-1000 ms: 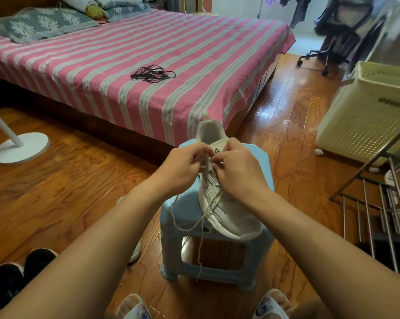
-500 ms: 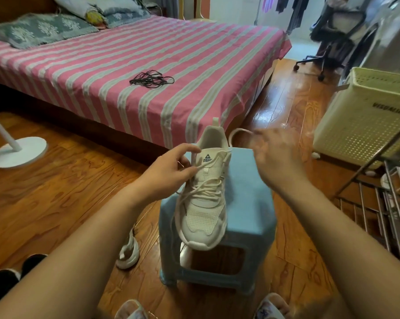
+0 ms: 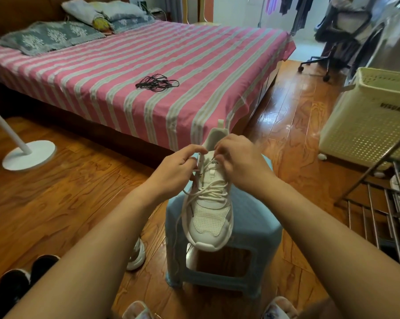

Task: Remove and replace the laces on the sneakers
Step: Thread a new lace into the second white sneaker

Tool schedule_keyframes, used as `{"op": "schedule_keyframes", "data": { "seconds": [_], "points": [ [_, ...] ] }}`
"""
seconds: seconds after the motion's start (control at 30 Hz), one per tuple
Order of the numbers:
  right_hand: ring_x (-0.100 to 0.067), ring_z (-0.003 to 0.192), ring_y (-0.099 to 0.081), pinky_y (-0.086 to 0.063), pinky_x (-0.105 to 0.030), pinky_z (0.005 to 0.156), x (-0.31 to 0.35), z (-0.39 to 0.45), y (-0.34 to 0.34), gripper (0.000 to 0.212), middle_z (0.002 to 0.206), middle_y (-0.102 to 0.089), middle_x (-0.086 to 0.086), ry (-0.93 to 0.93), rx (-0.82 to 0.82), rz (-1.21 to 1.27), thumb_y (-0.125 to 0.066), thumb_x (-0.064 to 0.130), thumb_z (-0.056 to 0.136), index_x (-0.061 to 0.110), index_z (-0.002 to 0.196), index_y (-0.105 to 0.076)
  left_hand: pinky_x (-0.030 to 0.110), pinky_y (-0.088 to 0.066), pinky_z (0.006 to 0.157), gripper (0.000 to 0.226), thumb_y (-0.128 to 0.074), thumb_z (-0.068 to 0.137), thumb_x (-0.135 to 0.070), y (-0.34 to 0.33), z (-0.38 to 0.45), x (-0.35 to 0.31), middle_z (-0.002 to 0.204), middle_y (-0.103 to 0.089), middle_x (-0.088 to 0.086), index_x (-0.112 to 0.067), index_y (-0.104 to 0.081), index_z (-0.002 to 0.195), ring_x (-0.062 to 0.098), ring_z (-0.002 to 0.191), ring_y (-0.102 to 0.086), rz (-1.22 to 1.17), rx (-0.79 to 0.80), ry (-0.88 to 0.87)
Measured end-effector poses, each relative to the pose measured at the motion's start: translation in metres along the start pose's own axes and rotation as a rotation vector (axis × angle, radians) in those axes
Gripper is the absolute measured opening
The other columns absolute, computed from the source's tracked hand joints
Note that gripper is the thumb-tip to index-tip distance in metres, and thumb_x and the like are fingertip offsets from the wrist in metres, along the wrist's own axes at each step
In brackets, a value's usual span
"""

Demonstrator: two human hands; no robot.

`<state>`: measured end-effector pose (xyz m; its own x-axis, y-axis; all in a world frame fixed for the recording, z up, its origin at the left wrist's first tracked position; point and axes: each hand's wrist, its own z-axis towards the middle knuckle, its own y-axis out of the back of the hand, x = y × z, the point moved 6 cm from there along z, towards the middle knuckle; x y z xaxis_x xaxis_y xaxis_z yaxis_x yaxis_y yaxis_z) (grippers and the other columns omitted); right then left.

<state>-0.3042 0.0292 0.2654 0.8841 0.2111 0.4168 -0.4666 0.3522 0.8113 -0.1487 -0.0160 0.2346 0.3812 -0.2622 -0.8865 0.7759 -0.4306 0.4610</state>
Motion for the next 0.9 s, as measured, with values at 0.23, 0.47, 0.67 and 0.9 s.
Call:
{"op": "schedule_keyframes", "data": {
  "seconds": [0.23, 0.47, 0.67, 0.9],
  "points": [
    [-0.018, 0.084, -0.062, -0.044, -0.03, 0.071, -0.087, -0.009, 0.056, 0.012, 0.092, -0.068, -0.004, -0.649, -0.355, 0.258, -0.051, 0.016, 0.1, 0.016, 0.096, -0.063, 0.011, -0.042, 0.065, 0.029, -0.044, 0.106, -0.02, 0.001, 0.001, -0.003, 0.09, -0.063, -0.014, -0.034, -0.065, 0.121, 0.006, 0.078, -0.06, 0.067, -0.028, -0.03],
    [-0.026, 0.096, -0.063, -0.047, -0.035, 0.078, -0.11, -0.018, 0.033, 0.012, 0.097, -0.069, -0.005, -0.683, -0.181, 0.168, -0.056, 0.016, 0.095, 0.018, 0.095, -0.068, 0.036, -0.057, 0.087, 0.053, -0.054, 0.102, -0.024, 0.002, -0.026, 0.015, 0.114, -0.061, -0.008, -0.044, -0.034, 0.147, 0.01, 0.091, -0.071, 0.126, 0.124, 0.142],
    [-0.023, 0.12, -0.051, -0.037, -0.029, 0.102, -0.054, -0.024, 0.017, 0.031, 0.125, -0.059, -0.005, -0.274, -0.153, 0.046, -0.056, 0.013, 0.096, 0.018, 0.124, -0.067, 0.031, -0.061, 0.084, 0.039, -0.073, 0.091, -0.03, -0.017, -0.076, 0.032, 0.11, -0.062, -0.009, -0.034, -0.046, 0.12, 0.01, 0.095, -0.067, 0.35, 0.371, 0.282],
    [-0.026, 0.129, -0.039, -0.035, -0.045, 0.106, 0.013, -0.044, -0.02, 0.028, 0.132, -0.056, 0.002, 0.111, 0.041, -0.084, -0.065, 0.034, 0.086, 0.026, 0.111, -0.073, 0.029, -0.05, 0.067, 0.009, -0.06, 0.097, -0.031, -0.019, -0.081, 0.02, 0.091, -0.057, -0.01, -0.032, -0.052, 0.093, 0.009, 0.081, -0.056, 0.647, 0.074, -0.001]
  ]
}}
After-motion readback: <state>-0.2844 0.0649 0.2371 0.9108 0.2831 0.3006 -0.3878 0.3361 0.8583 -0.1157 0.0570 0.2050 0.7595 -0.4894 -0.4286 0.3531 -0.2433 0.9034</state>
